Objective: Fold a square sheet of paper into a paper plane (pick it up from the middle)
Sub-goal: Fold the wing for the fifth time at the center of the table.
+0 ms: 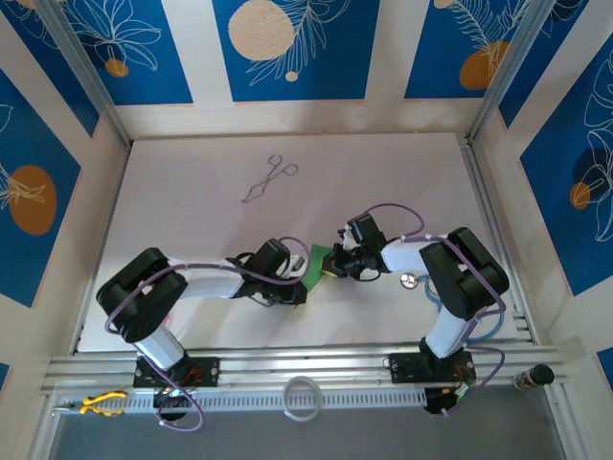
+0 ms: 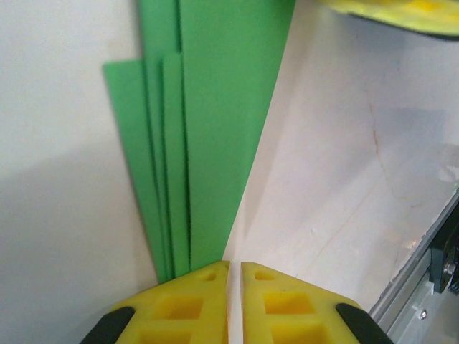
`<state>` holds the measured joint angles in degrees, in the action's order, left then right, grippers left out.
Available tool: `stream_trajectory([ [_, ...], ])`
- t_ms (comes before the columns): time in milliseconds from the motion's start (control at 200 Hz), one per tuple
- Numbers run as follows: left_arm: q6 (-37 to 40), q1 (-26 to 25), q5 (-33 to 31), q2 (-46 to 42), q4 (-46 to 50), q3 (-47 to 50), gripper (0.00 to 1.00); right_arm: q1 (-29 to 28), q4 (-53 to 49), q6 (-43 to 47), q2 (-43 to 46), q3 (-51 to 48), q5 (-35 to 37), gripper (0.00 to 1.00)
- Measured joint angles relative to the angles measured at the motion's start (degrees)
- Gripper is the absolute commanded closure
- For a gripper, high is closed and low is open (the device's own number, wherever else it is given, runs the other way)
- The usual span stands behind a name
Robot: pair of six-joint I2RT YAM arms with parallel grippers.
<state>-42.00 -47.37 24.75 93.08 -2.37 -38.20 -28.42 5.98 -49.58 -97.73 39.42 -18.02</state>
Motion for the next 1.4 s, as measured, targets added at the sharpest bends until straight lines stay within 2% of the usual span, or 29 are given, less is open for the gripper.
stream_trajectory([
  [265,-0.09,0.00,-0.39,-5.25,3.45,3.87,0.87,0.00,0.00,0.00,0.00,0.00,0.02,0.98],
  [540,0.35,1.18,-0.74,-9.60,5.86,2.69,0.88,0.11,0.00,0.00,0.00,0.00,0.02,0.98],
  [875,0.31,3.34,0.31,1.38,0.17,-7.74,0.88,0.24,-0.09,0.00,0.00,0.07,0.02,0.98],
  [1040,0.98,3.34,-0.15,6.05,0.72,-10.56,0.92,0.31,-0.13,0.00,0.00,0.07,0.02,0.97],
  [1401,2.51,3.39,-2.29,8.63,2.05,-10.69,0.97,0.72,-1.81,0.85,2.08,0.11,0.37,0.95],
])
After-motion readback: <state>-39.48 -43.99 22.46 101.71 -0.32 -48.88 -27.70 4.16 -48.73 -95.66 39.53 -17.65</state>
